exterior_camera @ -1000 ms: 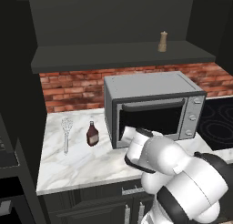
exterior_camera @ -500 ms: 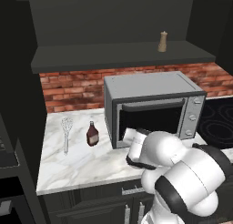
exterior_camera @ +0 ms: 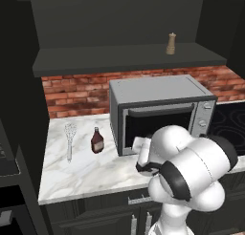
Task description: There are various items on the counter. Only move the condiments/shakers into the cabinet.
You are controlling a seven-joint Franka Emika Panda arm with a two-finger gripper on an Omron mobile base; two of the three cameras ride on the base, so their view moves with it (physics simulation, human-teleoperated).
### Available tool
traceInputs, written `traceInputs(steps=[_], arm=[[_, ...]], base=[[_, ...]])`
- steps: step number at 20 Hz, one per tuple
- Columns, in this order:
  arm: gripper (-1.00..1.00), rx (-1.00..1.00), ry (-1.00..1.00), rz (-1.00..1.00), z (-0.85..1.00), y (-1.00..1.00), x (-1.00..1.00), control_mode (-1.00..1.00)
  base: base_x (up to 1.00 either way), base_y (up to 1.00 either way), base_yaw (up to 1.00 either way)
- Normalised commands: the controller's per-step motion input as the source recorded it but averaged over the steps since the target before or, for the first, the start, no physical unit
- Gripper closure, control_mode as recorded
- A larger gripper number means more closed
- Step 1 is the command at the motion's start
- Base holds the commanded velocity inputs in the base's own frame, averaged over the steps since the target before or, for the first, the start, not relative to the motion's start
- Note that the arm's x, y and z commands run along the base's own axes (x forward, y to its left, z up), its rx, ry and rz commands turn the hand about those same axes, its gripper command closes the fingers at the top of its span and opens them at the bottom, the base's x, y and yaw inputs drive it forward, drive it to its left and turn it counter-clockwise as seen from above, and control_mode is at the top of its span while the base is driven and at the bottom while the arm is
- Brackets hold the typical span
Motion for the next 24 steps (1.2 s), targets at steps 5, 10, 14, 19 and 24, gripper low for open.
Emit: traceInputs(steps=[5, 10, 14, 19, 24], arm=[[1.00, -0.01, 0.01, 0.00, 0.01, -0.06, -0.17, -1.00], [1.00, 0.00, 0.00, 0.01, 0.75, 0.00, -0.41, -1.00], [1.00, 0.00, 0.00, 0.07, 1.00, 0.07, -0.14, -1.00], [1.00, -0.01, 0.02, 0.10, 1.00, 0.00, -0.18, -1.00], [1.00, -0.04, 0.14, 0.13, 1.00, 0.00, -0.39, -1.00]], base=[[0.00, 0.00, 0.00], [0.00, 0.00, 0.00], [0.00, 0.00, 0.00], [0.00, 0.00, 0.00], [0.00, 0.00, 0.00]])
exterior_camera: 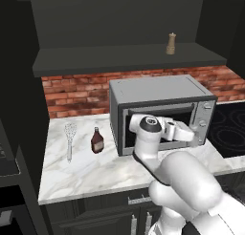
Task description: There are various items on the counter. Only move the condiments/shakers into the cabinet.
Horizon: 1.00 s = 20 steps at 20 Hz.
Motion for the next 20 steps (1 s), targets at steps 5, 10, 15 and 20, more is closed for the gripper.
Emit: traceInputs(steps=[5, 10, 15, 20], arm=[[1.00, -0.04, 0.21, 0.17, 1.00, 0.02, -0.60, -1.00], [1.00, 0.00, 0.27, 0.29, 1.00, 0.29, -0.33, -1.00], [1.00, 0.02, 0.33, 0.37, 1.00, 0.44, -0.18, -1.00], [1.00, 0.19, 0.23, 0.32, 0.96, 0.40, -0.01, -1.00]], base=[[0.00, 0.00, 0.00], [0.00, 0.00, 0.00], [0.00, 0.00, 0.00], [0.00, 0.00, 0.00]])
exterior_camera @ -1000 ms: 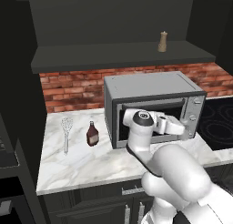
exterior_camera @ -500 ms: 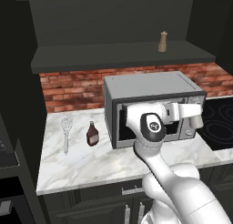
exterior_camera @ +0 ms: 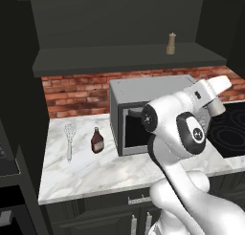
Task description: There are various items on the counter. Only move the condiments/shakers into the cabinet.
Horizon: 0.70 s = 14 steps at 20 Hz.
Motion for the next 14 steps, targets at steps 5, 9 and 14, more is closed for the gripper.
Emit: traceInputs(steps=[5, 9, 14], arm=[[1.00, 0.31, 0.18, 0.23, 0.92, 0.40, 0.01, -1.00], [1.00, 0.34, 0.05, 0.16, 0.83, 0.47, 0.03, -1.00], [1.00, 0.32, -0.04, 0.12, 0.32, 0.32, 0.29, -1.00]], base=[[0.00, 0.00, 0.00], [0.00, 0.00, 0.00], [0.00, 0.00, 0.00]])
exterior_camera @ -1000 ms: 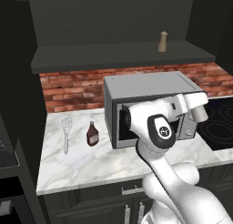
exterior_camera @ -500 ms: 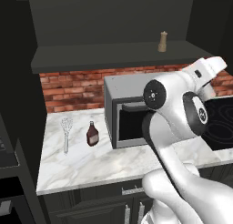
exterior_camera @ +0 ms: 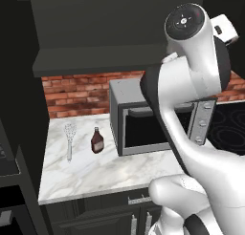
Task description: There are various items on the counter. Only move the condiments/shakers into the cabinet.
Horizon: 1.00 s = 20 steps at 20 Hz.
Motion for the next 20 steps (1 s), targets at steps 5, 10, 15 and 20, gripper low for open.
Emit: traceInputs(steps=[5, 10, 15, 20], arm=[[1.00, 0.28, -0.14, 0.10, 0.00, 0.19, 0.70, -1.00], [1.00, 0.16, -0.25, 0.13, -0.07, 0.02, 0.71, -1.00], [1.00, 0.01, -0.34, 0.10, -0.21, 0.00, 0.49, -1.00], [1.00, -0.03, -0.17, 0.03, -0.20, 0.00, 0.55, -1.00]], base=[[0.00, 0.00, 0.00], [0.00, 0.00, 0.00], [0.00, 0.00, 0.00], [0.00, 0.00, 0.00]])
